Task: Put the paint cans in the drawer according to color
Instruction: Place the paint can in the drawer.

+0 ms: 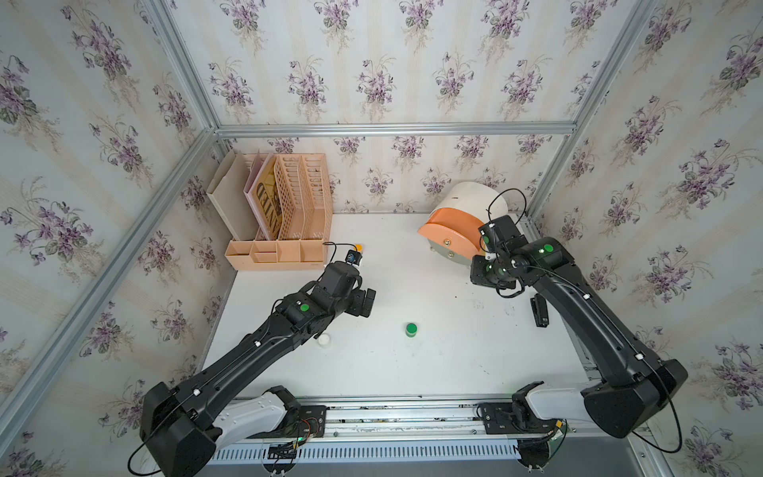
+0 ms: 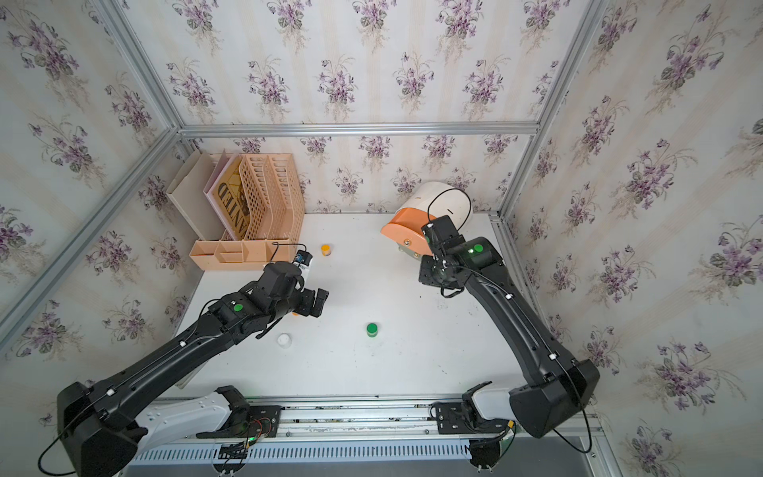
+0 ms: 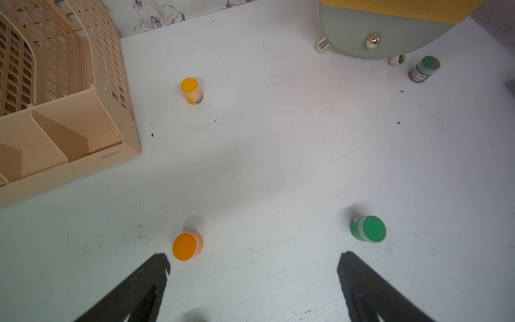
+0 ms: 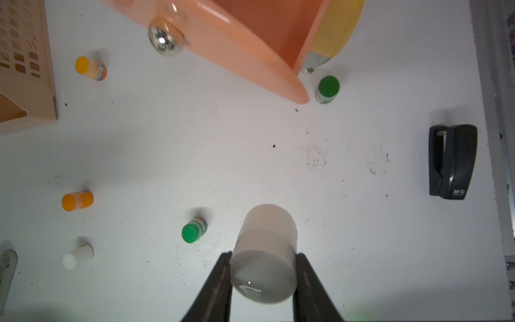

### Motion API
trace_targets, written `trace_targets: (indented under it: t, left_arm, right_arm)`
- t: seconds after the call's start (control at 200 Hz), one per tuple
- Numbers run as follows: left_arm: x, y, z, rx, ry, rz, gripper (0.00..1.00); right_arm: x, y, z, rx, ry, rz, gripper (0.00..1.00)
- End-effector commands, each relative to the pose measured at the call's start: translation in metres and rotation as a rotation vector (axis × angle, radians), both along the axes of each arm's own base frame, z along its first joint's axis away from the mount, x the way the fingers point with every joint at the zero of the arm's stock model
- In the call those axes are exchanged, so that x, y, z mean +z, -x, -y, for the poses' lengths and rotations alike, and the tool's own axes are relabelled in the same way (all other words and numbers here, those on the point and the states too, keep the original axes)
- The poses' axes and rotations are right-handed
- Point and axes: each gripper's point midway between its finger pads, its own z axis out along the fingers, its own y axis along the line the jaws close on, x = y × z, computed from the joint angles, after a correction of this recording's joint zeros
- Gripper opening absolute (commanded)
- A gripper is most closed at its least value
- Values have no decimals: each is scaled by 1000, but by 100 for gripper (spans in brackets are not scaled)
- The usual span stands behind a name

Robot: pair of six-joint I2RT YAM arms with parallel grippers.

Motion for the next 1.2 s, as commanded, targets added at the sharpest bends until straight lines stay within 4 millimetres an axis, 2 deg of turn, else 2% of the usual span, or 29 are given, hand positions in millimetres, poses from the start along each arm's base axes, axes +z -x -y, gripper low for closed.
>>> trace_targets:
  t: [0.0,0.24,0.45,0.799,1.194]
  left_arm:
    - [5,0,-4,6,-15,10,99]
    - [10,1,-8,14,-22,21,99]
    - [13,0,-9,16,-25,23,99]
    - [16,2,-8,11,-18,19,99]
    - [20,4,-9,9,-16,22,99]
  right_arm:
    - [16,-15,9,12,62,22,21]
    - [51,-60,8,-6,9,115,20]
    - [60,-91,7,-10,-41,147,19]
    - [35,-122,5,-7,-74,112,18]
    - [8,-140,10,-19,-75,71,18]
